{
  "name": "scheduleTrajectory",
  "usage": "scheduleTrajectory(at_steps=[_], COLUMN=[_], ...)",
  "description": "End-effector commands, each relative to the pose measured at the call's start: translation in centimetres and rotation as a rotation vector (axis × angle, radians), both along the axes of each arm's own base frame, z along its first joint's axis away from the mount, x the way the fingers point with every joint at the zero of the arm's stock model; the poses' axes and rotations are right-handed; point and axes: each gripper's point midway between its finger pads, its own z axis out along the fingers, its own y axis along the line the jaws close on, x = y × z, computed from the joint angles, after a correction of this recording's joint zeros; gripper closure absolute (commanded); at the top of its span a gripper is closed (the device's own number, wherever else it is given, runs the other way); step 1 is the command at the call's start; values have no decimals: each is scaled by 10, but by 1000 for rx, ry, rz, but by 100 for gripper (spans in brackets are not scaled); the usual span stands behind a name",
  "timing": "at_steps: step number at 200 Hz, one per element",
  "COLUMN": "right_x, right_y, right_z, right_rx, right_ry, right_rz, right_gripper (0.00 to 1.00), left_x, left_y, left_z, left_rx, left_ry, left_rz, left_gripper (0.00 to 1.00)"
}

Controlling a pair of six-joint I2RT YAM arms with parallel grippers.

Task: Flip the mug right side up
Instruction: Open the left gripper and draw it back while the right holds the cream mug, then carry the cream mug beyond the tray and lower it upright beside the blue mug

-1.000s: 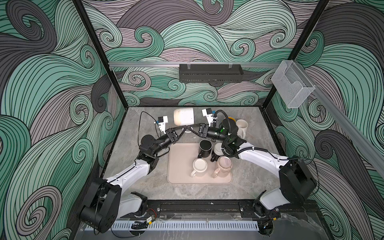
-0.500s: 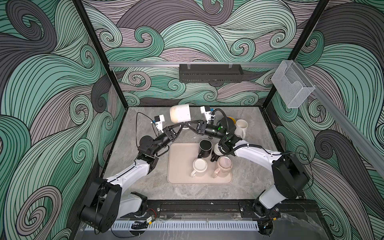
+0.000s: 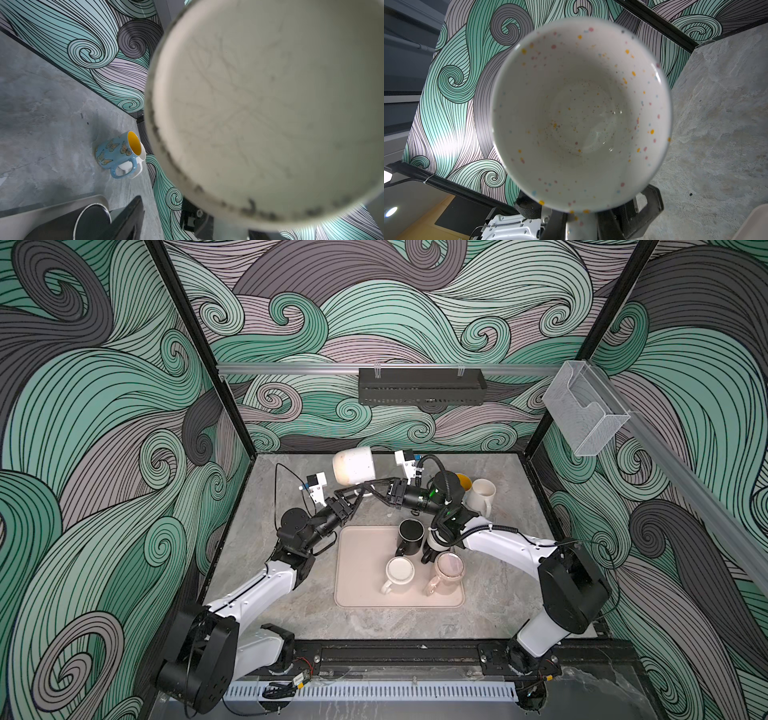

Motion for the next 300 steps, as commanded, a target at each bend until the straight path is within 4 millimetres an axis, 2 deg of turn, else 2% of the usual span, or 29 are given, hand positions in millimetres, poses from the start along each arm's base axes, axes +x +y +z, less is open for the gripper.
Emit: scheduleTrajectory(at_steps=[1,28,79,101,120,128,146,180,211,243,300], right_x=[2,13,38,49,55,57,65,85,99,114,135], right_y=[-4,-9,-34,-45,-55,-61,-78,-123,-151,-164,-177], right_z=[41,37,14,-2,-12,-19,-22,-34,-42,-58,-96], right_rx=[72,57,-104,-221,-331,-410,-575,-890,-1089,-1185,-1250], right_ry=[-88,-75,-27,-1,-4,0,-61,-114,-169,-172,-101], right_rz=[-52,-78,-168,-196,-221,-244,-328,-499,-587,-601,-583], right_gripper=[100,100,100,100,100,100,100,100,100,100,100], left_x=[-24,-27,-38,-40,-38,-38,-41,-38,-34,-34,-33], left_y=[-8,10,61,75,87,85,74,64,55,42,37], left_z=[22,14,-1,-1,-12,-17,-31,-48,-57,-69,-83], left_rx=[101,174,490,573,652,713,820,818,812,798,803], left_ry=[-112,-99,-48,-35,64,76,91,95,100,112,143], left_rz=[-62,29,269,328,364,332,221,166,126,52,27], left_gripper=[15,2,2,1,1,1,1,2,5,7,7])
